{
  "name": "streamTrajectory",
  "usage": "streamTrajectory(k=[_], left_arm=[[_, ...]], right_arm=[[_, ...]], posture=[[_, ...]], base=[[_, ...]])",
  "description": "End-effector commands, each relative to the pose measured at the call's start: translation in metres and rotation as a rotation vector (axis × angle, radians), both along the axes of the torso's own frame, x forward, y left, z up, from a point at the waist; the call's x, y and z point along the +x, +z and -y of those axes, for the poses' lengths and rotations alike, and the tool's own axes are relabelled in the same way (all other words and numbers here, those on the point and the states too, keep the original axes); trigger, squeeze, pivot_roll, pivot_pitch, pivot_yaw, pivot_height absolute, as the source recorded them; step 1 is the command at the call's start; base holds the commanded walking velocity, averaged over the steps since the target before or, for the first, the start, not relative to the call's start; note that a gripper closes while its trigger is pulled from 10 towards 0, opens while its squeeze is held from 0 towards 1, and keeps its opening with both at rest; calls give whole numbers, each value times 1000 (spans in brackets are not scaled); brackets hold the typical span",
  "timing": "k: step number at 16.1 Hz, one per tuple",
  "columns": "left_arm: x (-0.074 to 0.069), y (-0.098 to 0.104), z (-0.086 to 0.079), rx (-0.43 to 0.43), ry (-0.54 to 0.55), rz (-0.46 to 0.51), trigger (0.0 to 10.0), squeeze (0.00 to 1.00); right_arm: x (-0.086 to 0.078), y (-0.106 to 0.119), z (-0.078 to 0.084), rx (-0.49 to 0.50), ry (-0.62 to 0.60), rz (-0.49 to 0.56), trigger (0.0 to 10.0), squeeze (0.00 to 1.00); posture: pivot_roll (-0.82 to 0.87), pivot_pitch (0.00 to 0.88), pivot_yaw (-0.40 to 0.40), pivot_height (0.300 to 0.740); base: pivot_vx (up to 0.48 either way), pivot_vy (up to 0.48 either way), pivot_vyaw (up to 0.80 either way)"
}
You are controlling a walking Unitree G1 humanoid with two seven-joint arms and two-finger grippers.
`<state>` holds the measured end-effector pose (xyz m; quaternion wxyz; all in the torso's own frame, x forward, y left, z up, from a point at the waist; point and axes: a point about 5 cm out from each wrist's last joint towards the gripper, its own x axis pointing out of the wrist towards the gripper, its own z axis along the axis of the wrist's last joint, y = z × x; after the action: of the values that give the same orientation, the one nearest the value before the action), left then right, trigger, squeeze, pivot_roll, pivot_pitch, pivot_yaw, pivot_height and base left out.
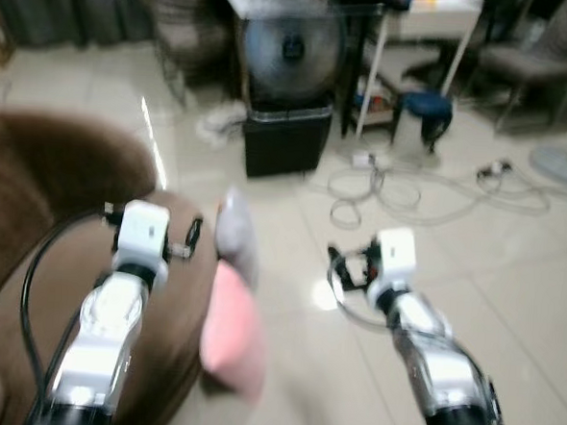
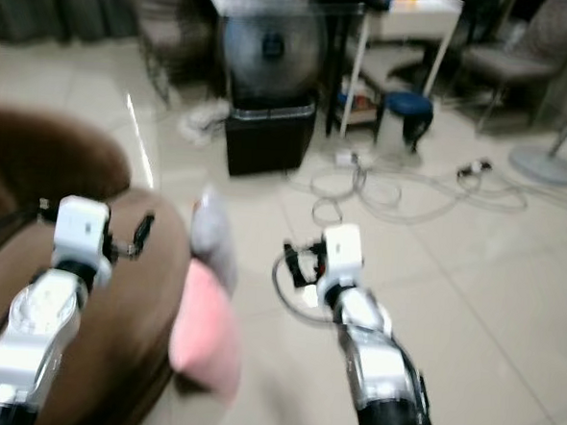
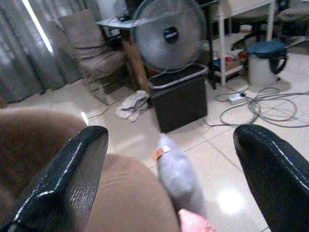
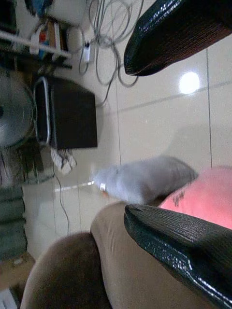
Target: Move the pillow to the sofa from floor
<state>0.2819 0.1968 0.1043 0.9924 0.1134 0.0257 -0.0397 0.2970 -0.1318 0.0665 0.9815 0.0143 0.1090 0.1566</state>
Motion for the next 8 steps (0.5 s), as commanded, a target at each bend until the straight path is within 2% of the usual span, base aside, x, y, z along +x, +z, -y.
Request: streamTrajectory(k=[1,5,8], left_arm=[[1,1,9,-1,-29,2,10000,0],[2,1,9,1,-33,2,10000,0],[3,1,9,12,-23,1,10000,0]], right_arm=[[1,1,10,-6,-30,1,10000,0],[0,0,10,-9,-37,-2,10000,0],[0,0,11,-14,-42,-8,10000,0]], posture=[[41,0,18,740],[44,0,18,740],[44,0,18,740]], base=[[356,0,0],[343,0,0],[0,0,0]])
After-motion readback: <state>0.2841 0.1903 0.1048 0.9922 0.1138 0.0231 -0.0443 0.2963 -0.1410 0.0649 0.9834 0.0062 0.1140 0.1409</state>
